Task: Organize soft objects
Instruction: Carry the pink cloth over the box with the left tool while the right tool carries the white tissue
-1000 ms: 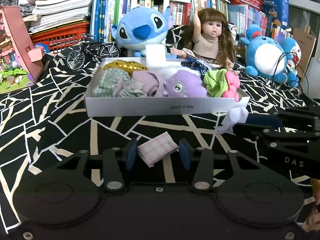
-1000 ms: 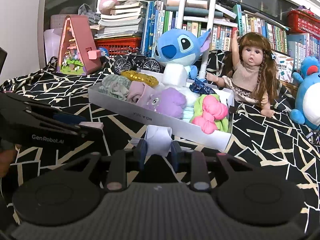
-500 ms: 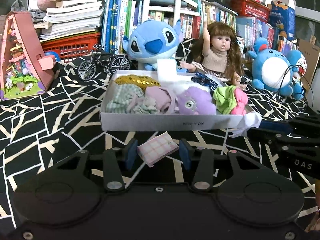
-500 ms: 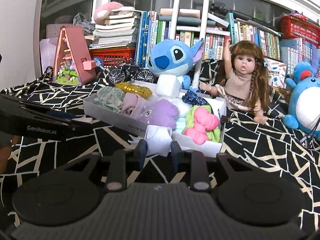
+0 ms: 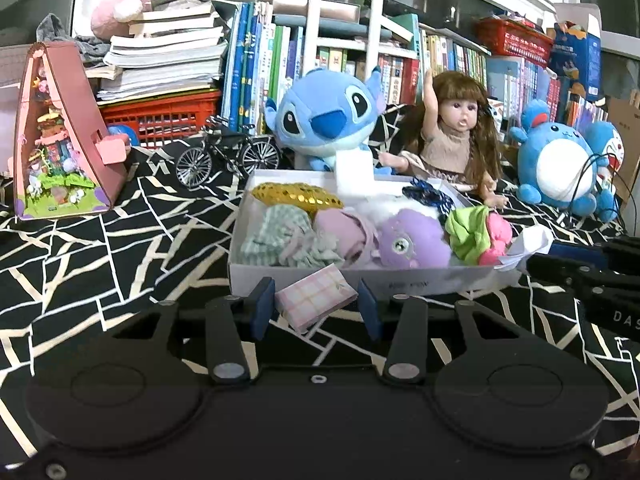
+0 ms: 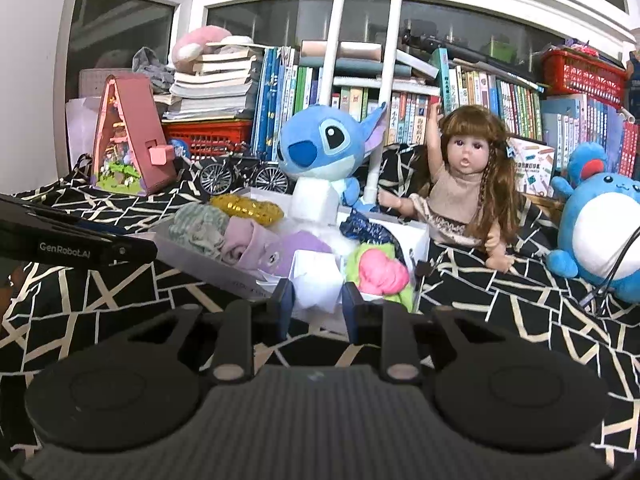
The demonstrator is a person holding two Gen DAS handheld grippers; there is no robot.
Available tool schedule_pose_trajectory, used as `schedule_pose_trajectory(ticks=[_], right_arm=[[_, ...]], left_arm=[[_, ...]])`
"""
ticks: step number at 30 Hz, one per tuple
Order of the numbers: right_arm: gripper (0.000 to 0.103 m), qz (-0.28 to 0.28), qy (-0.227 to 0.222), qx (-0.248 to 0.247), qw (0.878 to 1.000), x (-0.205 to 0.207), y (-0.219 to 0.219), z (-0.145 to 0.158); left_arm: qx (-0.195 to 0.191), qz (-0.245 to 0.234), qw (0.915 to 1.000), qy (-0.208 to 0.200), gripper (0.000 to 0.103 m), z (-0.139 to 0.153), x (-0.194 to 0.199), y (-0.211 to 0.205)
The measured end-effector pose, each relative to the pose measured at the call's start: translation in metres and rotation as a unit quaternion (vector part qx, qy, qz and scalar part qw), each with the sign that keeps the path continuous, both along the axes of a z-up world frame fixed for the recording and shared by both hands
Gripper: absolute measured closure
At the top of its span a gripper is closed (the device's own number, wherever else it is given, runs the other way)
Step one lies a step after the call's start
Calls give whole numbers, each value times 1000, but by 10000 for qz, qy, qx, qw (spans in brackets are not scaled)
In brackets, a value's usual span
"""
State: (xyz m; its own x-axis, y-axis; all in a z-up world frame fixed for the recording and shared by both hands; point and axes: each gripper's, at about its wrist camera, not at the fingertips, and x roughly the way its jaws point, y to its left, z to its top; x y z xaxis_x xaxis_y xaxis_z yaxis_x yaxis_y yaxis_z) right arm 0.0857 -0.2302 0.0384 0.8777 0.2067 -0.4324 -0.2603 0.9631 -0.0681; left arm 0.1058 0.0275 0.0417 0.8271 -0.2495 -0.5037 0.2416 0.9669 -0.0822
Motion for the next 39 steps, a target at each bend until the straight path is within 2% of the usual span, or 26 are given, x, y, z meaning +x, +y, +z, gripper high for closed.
schedule_pose_trajectory(ticks=[11,25,39], right_arm=[[71,11,-188,-36,9998,9,2,12],[71,40,-206,-36,9998,15,3,14],[71,50,-274,100,9996,49,9,22]], left_arm=[[-19,68,9999,-121,60,11,11,2],[-82,100,9998,-123,60,18,24,-3],[-353,145,9988,-316,60,39,65,-9]])
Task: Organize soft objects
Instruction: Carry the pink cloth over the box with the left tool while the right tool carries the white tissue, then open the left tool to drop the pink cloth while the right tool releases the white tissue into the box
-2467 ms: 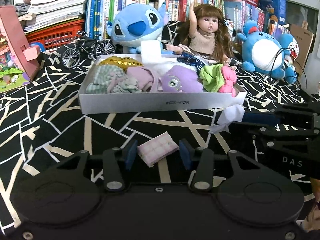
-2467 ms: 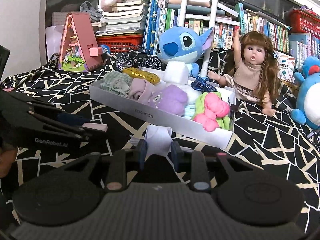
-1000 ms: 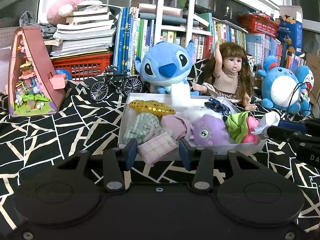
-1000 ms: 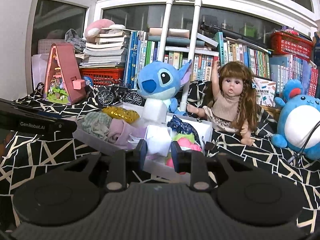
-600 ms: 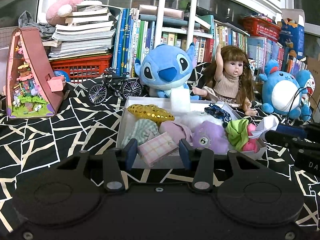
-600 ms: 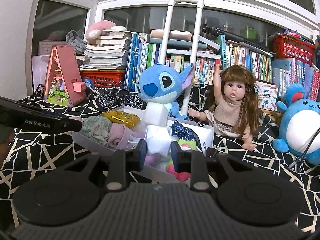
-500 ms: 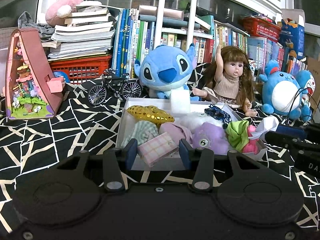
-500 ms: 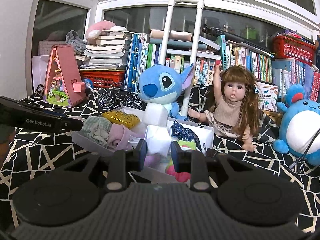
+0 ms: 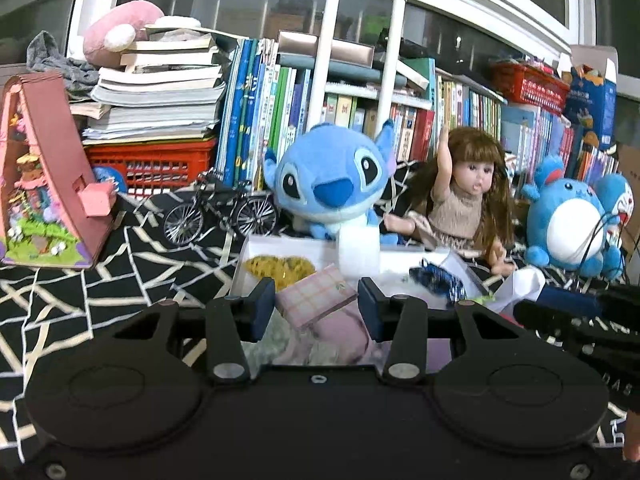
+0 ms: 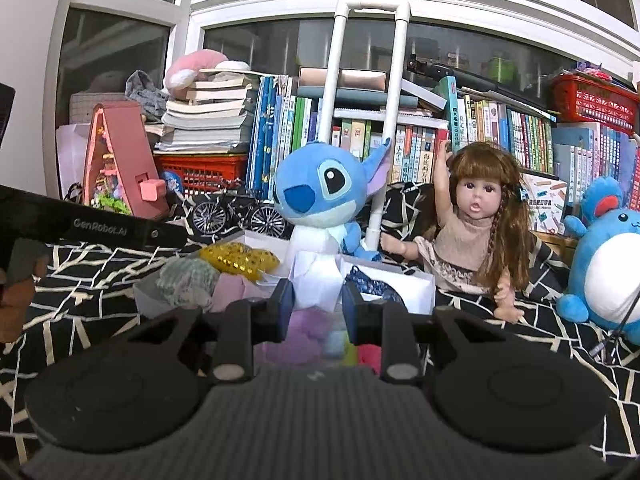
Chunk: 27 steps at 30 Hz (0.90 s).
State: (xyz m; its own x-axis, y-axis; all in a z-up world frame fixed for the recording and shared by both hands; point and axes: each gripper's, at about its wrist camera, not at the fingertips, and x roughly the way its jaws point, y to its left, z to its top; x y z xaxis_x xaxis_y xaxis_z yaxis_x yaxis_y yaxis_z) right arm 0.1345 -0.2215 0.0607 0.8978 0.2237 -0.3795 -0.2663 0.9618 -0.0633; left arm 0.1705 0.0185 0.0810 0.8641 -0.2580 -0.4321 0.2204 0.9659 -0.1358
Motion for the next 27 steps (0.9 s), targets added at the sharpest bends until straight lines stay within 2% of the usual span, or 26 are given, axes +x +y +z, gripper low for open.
schedule_pose_trajectory(ticks=[5,14,21,27], right_arm=[[71,-21,6,128,9999,18,1,4],[71,-87,142,267,9995,57,5,5],[71,-262,550,385,9974,79,0,-16],[71,-403,793,384,9953,89,-4,-31]], left_arm=[[-79,-54,10000,7,60,6,25,-4],[-320,69,9984,459,60,-6,76,-17],[-191,200,9966,774,60,-28,102,-32],[52,213,9968,775,60,-40,108,-46]])
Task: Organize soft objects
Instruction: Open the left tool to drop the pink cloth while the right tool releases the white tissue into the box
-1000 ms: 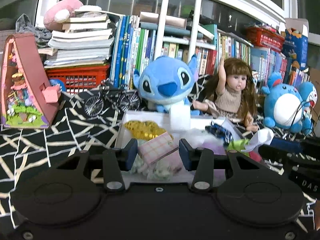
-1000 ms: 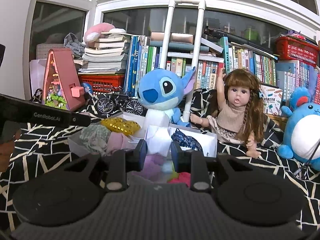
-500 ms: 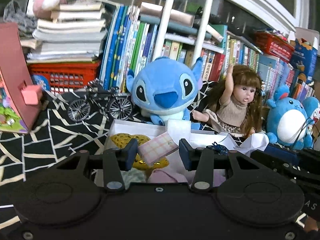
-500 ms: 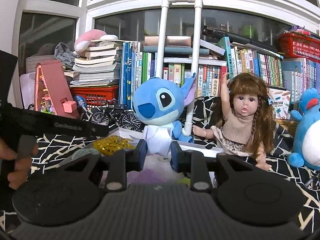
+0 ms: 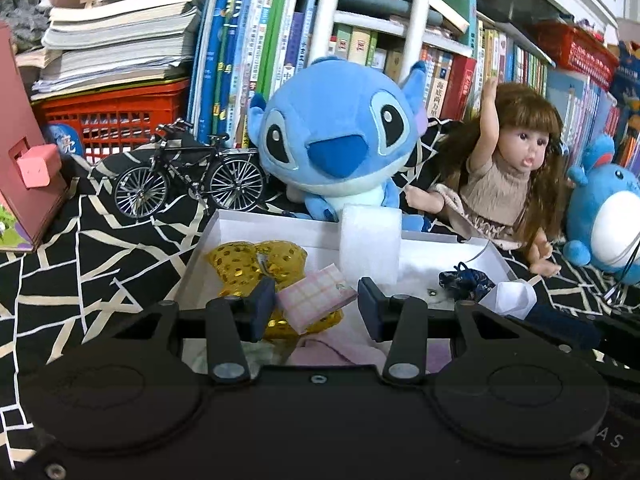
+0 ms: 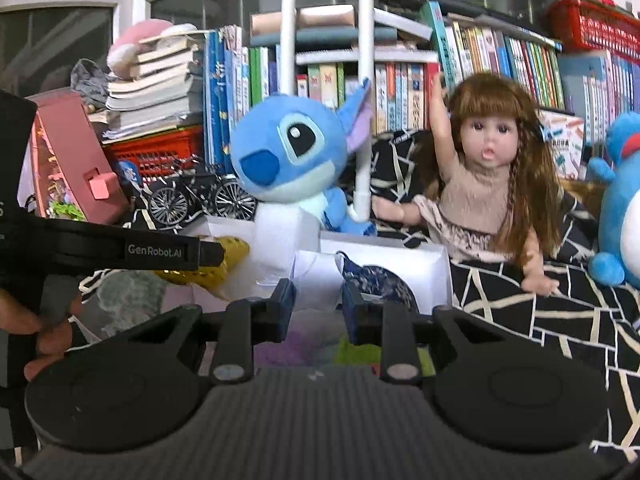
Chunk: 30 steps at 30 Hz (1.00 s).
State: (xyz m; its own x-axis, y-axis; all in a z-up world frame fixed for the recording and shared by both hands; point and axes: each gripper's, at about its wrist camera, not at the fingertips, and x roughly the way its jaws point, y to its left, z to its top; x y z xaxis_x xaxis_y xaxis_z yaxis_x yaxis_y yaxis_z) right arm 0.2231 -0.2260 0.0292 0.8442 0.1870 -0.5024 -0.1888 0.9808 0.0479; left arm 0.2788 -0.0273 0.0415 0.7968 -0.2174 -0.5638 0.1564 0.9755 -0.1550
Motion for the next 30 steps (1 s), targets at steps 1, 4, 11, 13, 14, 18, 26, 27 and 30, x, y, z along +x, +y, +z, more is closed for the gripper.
schedule_pose_trajectory(ticks=[1,4,11,13,14,18,26,27,30], right_arm=[[71,-2,28,8,10000,1,0,-1],[71,10,92,13,10000,2,0,-5],[71,52,209,-28,9998,4,3,-12],[70,46,214,-33,9998,4,3,-13],[70,47,212,-28,9998,4,2,-13],[70,43,215,-26,9998,5,2,-14],[70,41,233,-10,9997,6,2,-15],[69,40,233,-15,9997,6,2,-15],[69,40,238,-21,9997,6,2,-15]], left_arm=[[52,-17,10000,-18,60,-1,0,-3],[230,-72,9997,-83,60,-2,0,-10],[359,-102,9993,-47,60,-7,4,-16],[411,-113,9991,-18,60,-9,5,-18],[426,-120,9990,1,59,-11,5,-19],[402,-103,9991,117,59,-17,9,-21],[468,-123,9988,123,59,-21,10,-25],[480,-120,9987,125,59,-22,10,-25],[539,-114,9984,160,59,-24,11,-27]])
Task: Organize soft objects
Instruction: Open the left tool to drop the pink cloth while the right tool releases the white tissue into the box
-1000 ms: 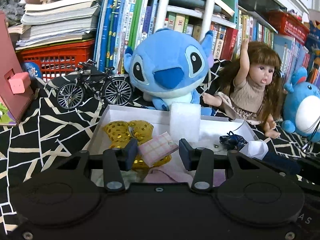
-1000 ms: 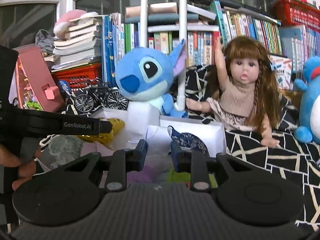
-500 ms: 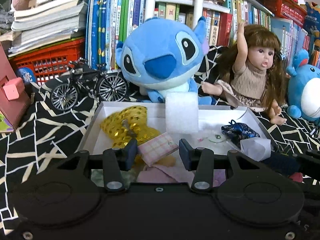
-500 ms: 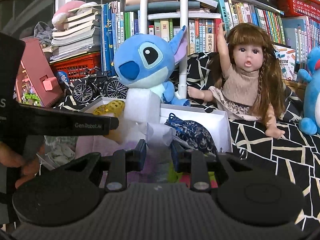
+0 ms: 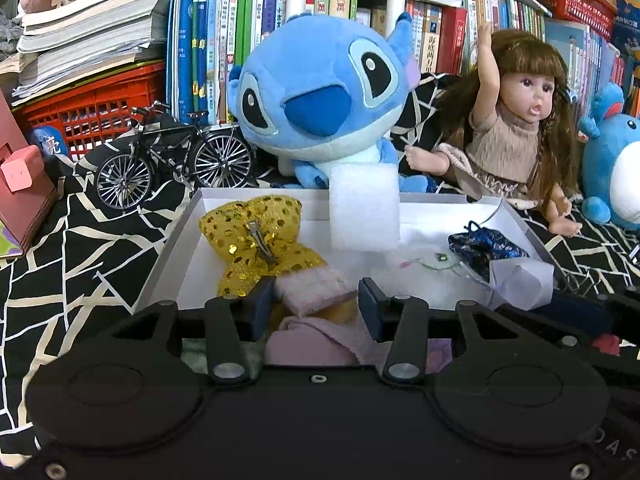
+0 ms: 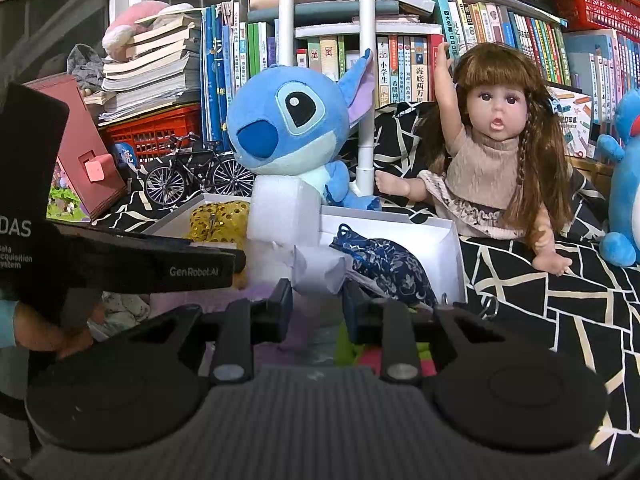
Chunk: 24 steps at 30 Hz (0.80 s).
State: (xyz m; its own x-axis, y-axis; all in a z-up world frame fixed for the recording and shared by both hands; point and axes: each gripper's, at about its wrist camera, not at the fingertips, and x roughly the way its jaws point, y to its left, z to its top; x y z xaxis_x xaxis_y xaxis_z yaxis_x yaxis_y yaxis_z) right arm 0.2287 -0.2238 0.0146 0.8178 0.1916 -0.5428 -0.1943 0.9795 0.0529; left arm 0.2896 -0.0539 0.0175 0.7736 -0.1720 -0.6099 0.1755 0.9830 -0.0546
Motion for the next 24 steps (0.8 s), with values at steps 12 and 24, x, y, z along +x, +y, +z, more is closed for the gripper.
schedule_pose_trajectory(ticks=[12,24], right_arm=[[57,59,-18,74,10000,-2,2,3],[41,105,-201,-60,9997,-17,8,16]], left_arm=[[-10,-23,10000,-7,49,4,-4,0],[-71,-51,9998,-195,27,23,-25,3]])
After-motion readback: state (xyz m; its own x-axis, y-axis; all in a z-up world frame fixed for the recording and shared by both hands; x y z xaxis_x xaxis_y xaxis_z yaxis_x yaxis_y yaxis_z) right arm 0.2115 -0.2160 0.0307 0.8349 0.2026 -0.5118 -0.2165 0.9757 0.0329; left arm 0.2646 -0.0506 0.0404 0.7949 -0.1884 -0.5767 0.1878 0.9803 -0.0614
